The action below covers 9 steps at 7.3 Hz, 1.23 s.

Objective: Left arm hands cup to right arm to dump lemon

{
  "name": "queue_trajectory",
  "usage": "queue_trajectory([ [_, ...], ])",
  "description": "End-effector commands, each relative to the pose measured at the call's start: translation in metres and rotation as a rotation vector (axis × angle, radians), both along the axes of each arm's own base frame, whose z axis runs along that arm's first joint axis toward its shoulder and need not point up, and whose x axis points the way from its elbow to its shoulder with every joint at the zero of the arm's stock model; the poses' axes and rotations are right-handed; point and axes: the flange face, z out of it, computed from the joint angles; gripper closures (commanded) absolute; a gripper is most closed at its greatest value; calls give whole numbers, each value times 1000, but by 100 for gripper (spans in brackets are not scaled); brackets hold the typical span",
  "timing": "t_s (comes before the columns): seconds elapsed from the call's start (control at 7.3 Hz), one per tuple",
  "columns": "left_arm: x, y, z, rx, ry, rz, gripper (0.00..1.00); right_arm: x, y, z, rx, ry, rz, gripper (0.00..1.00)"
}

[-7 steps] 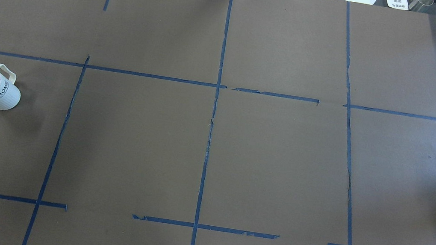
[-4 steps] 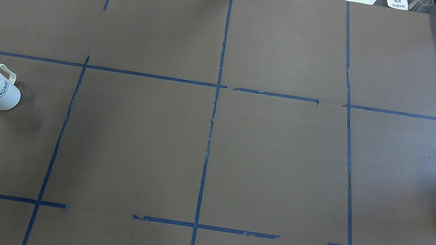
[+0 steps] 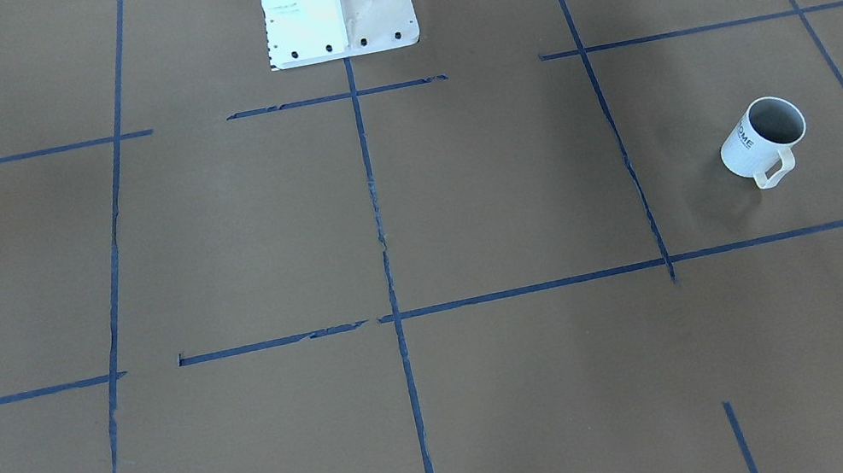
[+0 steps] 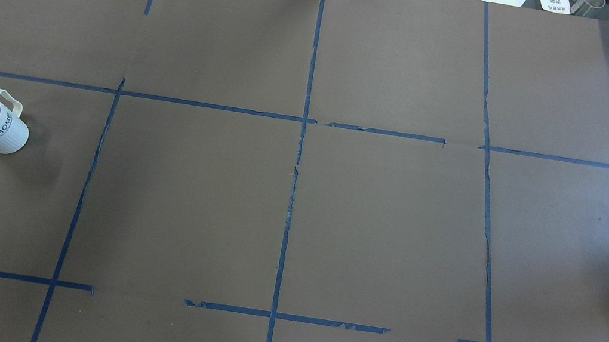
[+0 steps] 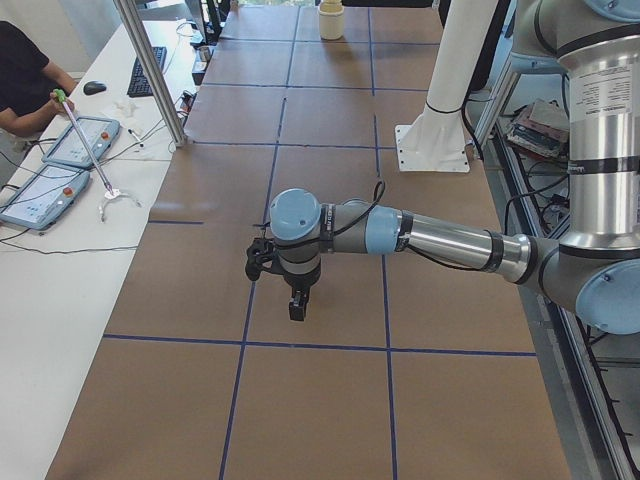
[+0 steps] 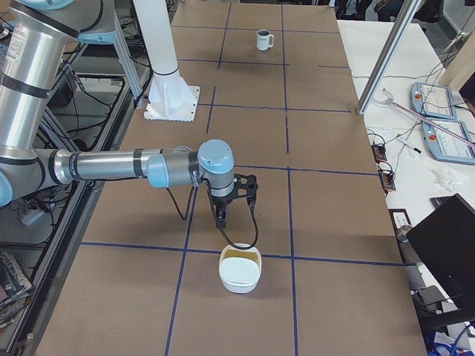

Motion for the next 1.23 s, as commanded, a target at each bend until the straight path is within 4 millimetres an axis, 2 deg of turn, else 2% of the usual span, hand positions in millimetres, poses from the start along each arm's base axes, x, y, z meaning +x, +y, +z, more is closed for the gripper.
queue_trajectory([
  [0.0,1,5,-15,22,-3,3,0,0,0,1,-3,0,1,0],
  [0.27,1,6,-16,24,-7,4,0,0,1,1,-4,0,1,0],
  [0.82,1,5,-4,-2,-12,6,0,8,3,2,-5,1,22,0],
  [1.1,2,0,32,-71,-3,7,0,11,3,3,-8,1,30,0],
])
